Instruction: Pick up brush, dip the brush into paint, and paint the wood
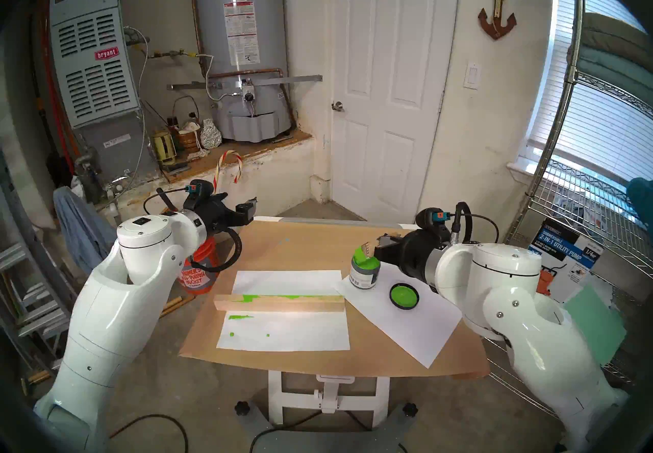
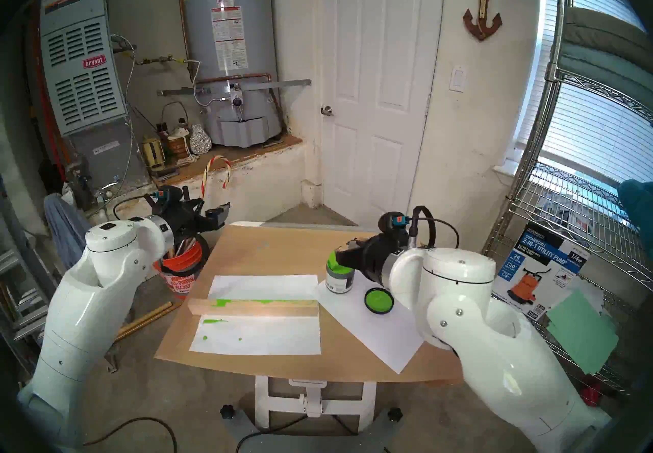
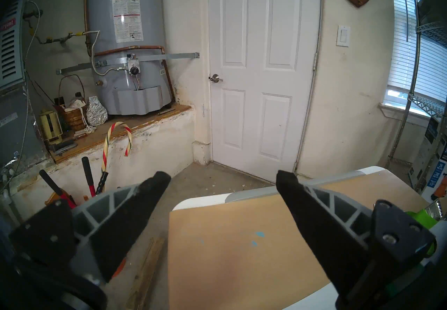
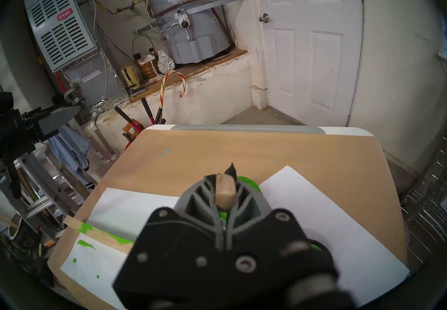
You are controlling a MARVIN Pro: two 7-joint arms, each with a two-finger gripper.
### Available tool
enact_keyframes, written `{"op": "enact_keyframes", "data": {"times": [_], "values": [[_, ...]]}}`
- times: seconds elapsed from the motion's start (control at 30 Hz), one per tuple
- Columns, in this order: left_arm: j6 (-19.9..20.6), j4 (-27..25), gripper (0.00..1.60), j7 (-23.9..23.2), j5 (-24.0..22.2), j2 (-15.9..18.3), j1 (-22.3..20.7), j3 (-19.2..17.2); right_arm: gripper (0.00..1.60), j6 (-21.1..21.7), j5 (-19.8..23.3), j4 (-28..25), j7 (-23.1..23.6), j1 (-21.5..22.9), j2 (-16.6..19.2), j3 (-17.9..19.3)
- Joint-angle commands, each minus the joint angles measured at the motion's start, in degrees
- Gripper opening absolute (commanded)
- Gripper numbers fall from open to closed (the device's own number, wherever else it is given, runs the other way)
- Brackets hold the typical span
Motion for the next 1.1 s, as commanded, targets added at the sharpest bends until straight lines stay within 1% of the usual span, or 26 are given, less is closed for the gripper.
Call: {"op": "enact_keyframes", "data": {"times": [0.0, 0.33, 0.53, 0.87, 1.07], "values": [[-0.11, -0.96, 1.6, 0.04, -0.09, 0.09, -0.54, -0.5, 0.0, -0.87, -0.08, -1.72, 0.27, -0.67, 0.11, 0.69], [-0.11, -0.96, 1.6, 0.04, -0.1, 0.1, -0.54, -0.5, 0.0, -1.43, -0.12, -2.19, 0.47, -1.6, 0.14, 1.12], [-0.12, -0.95, 1.6, 0.04, -0.1, 0.1, -0.54, -0.5, 0.0, -1.31, 0.11, -3.31, 0.27, -2.54, 0.27, 2.01], [-0.12, -0.95, 1.6, 0.04, -0.09, 0.1, -0.54, -0.5, 0.0, -1.71, 0.01, -4.4, 0.35, -4.23, 0.46, 3.86], [-0.13, -0.94, 1.6, 0.03, -0.09, 0.1, -0.55, -0.49, 0.0, -2.4, 0.51, -6.74, 0.11, -5.8, 0.39, 5.72]]}}
